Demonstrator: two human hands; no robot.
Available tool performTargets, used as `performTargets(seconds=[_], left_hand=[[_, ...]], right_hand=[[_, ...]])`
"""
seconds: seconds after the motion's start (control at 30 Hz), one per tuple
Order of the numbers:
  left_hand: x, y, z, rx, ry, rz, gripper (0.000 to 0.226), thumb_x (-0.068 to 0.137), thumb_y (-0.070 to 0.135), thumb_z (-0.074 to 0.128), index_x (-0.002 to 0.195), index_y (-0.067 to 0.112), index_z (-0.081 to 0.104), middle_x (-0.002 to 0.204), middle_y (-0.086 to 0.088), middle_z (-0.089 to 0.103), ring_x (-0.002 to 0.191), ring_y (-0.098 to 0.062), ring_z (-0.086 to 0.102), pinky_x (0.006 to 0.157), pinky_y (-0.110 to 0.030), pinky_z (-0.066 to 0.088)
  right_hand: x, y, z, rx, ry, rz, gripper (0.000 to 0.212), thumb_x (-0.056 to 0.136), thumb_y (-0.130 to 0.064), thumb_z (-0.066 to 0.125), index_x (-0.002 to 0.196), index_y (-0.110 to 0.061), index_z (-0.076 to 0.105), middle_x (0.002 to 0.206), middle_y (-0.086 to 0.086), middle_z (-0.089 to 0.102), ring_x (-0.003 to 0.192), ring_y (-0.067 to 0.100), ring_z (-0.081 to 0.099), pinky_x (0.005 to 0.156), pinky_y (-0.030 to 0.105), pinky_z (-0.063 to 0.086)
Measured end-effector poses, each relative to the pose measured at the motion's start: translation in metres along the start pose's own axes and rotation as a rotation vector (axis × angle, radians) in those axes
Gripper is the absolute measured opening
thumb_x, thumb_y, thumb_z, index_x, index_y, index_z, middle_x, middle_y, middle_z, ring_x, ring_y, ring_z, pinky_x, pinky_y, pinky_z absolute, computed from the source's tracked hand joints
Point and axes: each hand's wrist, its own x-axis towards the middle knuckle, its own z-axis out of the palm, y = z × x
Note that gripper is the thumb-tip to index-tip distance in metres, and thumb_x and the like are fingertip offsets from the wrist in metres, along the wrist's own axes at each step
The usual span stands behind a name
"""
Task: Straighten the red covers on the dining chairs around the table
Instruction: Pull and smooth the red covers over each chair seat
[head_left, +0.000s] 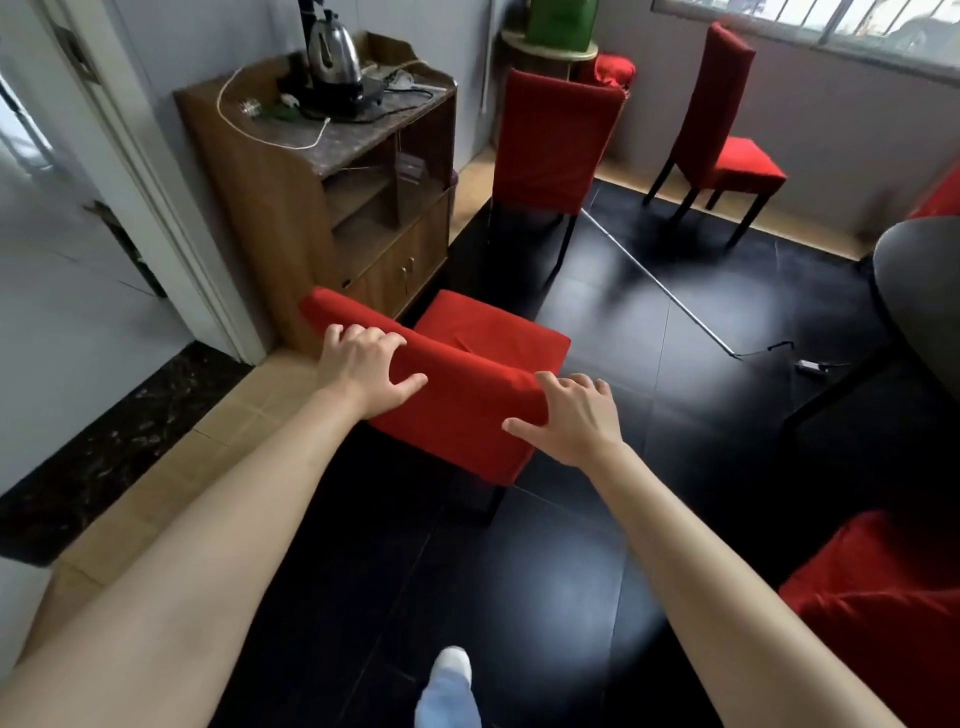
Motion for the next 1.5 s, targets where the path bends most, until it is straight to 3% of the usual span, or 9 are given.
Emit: performTargets(seconds=[0.17,0.6,0.93,1.07,1.3,1.5], left_hand=[[0.052,-0.014,0.025,0.027,-0.050,0.087,0.066,0.081,0.071,0.048,0.127,0.025,0.055,0.123,-0.001,0.061,0.117,-0.025,0.051,0.104,-0.043,0.025],[0.125,-0.071,0.073,-0.016,-0.228,0.186,0.075,0.079,0.077,0.043,0.134,0.025,0.049,0.129,-0.003,0.057,0.123,-0.025,0.048,0.109,-0.044,0.026],[0.161,-0.091,0.097,-0.063,-0.314,0.407,0.073,0.083,0.075,0.038,0.135,0.025,0.048,0.129,-0.006,0.056,0.122,-0.026,0.047,0.109,-0.044,0.026],[0.161,-0.091,0.108,-0.005,-0.294,0.455,0.075,0.081,0.078,0.030,0.134,0.028,0.049,0.127,-0.005,0.058,0.118,-0.028,0.050,0.105,-0.046,0.030],[0.166,-0.094,0.113,0.017,-0.254,0.469,0.086,0.072,0.083,0.019,0.129,0.029,0.054,0.119,-0.002,0.063,0.109,-0.026,0.056,0.095,-0.041,0.037],[0.164,-0.100,0.114,0.007,-0.239,0.513,0.084,0.073,0.083,0.019,0.126,0.029,0.056,0.117,-0.001,0.064,0.106,-0.025,0.057,0.092,-0.040,0.038]], right_hand=[[0.055,-0.014,0.020,0.002,-0.042,0.018,0.089,0.075,-0.083,0.041,0.137,-0.020,0.044,0.122,0.004,0.064,0.120,0.029,0.050,0.104,0.046,0.033],[0.122,-0.051,0.058,0.036,-0.214,0.186,0.080,0.071,-0.084,0.046,0.121,-0.020,0.049,0.107,0.005,0.065,0.103,0.030,0.057,0.084,0.042,0.041],[0.128,-0.071,0.069,0.050,-0.215,0.417,0.083,0.070,-0.084,0.046,0.124,-0.021,0.052,0.123,0.004,0.061,0.114,0.028,0.052,0.095,0.043,0.039],[0.126,-0.071,0.074,0.080,-0.237,0.460,0.090,0.062,-0.089,0.043,0.129,-0.029,0.050,0.129,0.003,0.057,0.124,0.028,0.045,0.105,0.048,0.028],[0.127,-0.073,0.080,0.037,-0.203,0.510,0.099,0.050,-0.096,0.027,0.117,-0.029,0.055,0.112,0.004,0.062,0.110,0.028,0.051,0.099,0.047,0.030],[0.118,-0.085,0.079,0.037,-0.181,0.546,0.095,0.051,-0.095,0.027,0.110,-0.027,0.056,0.104,0.004,0.063,0.103,0.029,0.054,0.095,0.046,0.031]])
